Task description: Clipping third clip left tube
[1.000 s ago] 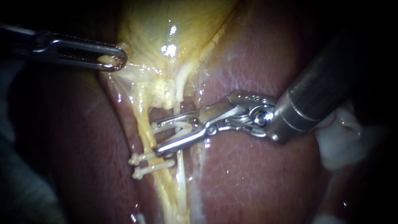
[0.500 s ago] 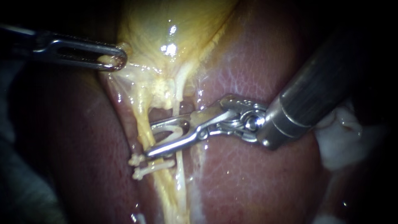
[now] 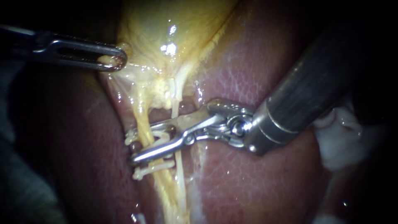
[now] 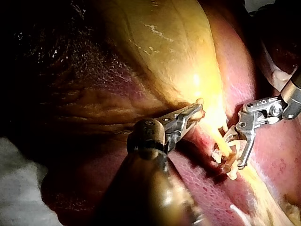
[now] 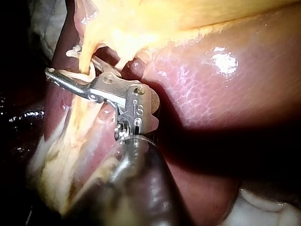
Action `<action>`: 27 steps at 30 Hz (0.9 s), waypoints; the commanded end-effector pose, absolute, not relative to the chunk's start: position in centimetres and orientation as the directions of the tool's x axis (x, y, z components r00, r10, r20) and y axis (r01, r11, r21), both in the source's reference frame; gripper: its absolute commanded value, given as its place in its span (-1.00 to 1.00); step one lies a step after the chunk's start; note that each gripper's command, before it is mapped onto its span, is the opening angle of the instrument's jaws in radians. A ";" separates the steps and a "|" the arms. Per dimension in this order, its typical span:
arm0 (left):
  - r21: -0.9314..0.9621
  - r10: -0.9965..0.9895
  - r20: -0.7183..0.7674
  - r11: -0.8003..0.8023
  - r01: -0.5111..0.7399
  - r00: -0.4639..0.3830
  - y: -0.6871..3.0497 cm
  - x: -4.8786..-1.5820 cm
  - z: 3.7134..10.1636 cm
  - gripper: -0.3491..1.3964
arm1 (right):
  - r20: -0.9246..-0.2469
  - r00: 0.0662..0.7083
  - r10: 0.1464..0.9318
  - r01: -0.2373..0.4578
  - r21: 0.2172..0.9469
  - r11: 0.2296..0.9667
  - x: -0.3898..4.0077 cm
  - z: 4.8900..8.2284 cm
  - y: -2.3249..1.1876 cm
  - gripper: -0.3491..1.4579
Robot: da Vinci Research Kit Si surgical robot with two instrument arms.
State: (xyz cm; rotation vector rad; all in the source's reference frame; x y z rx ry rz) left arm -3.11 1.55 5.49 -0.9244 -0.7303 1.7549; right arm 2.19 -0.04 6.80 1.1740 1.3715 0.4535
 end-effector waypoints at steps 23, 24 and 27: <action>-0.810 0.940 -0.255 -0.335 -0.482 -0.226 1.55 -3.11 5.49 -1.00 | -0.484 0.207 0.850 0.370 0.843 0.390 2.21 6.42 0.25 -0.21; -0.810 0.940 -0.255 -0.335 -0.482 -0.227 1.55 -3.11 5.49 -1.00 | -0.484 0.207 0.850 0.370 0.843 0.390 2.21 6.42 0.25 -0.22; -0.810 0.940 -0.255 -0.335 -0.482 -0.227 1.55 -3.11 5.49 -1.00 | -0.482 0.207 0.852 0.373 0.844 0.387 2.20 6.39 0.29 -0.27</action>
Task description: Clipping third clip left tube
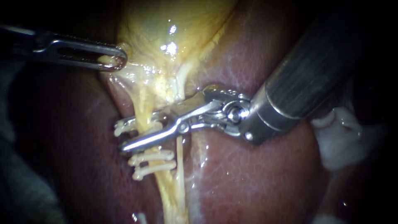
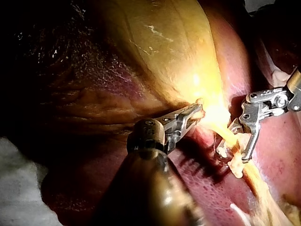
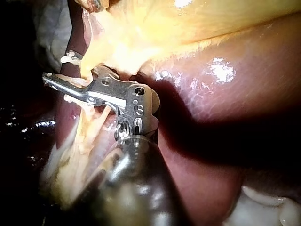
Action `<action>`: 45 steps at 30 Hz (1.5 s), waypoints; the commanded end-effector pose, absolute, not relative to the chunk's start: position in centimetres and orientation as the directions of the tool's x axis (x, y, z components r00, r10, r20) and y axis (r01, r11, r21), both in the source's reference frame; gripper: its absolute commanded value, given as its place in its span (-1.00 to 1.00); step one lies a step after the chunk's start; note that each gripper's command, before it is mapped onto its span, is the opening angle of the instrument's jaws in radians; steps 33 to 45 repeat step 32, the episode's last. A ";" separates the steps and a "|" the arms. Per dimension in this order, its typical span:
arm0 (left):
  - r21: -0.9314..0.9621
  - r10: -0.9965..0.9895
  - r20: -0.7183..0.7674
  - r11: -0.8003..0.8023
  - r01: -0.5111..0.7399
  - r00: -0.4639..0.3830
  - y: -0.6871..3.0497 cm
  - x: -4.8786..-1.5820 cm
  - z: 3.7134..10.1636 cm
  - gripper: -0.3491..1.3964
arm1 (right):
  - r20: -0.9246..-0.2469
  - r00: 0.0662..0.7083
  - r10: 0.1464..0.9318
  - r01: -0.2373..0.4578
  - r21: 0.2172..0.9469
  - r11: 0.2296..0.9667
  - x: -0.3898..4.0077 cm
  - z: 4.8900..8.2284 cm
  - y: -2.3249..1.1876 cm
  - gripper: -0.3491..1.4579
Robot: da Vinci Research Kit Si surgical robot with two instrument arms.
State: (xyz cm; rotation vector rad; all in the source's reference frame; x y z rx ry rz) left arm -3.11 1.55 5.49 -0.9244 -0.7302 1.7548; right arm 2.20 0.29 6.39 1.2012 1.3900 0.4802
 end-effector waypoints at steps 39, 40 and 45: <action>-0.810 0.940 -0.255 -0.336 -0.482 -0.227 1.56 -3.12 5.50 -1.00 | -0.450 0.205 0.869 0.351 0.863 0.364 2.13 6.32 0.34 -1.00; -0.810 0.940 -0.255 -0.336 -0.482 -0.227 1.56 -3.12 5.50 -1.00 | -0.450 0.205 0.869 0.351 0.863 0.364 2.13 6.32 0.34 -1.00; -0.810 0.940 -0.255 -0.336 -0.482 -0.227 1.56 -3.12 5.50 -1.00 | -0.450 0.205 0.869 0.351 0.863 0.364 2.13 6.32 0.34 -1.00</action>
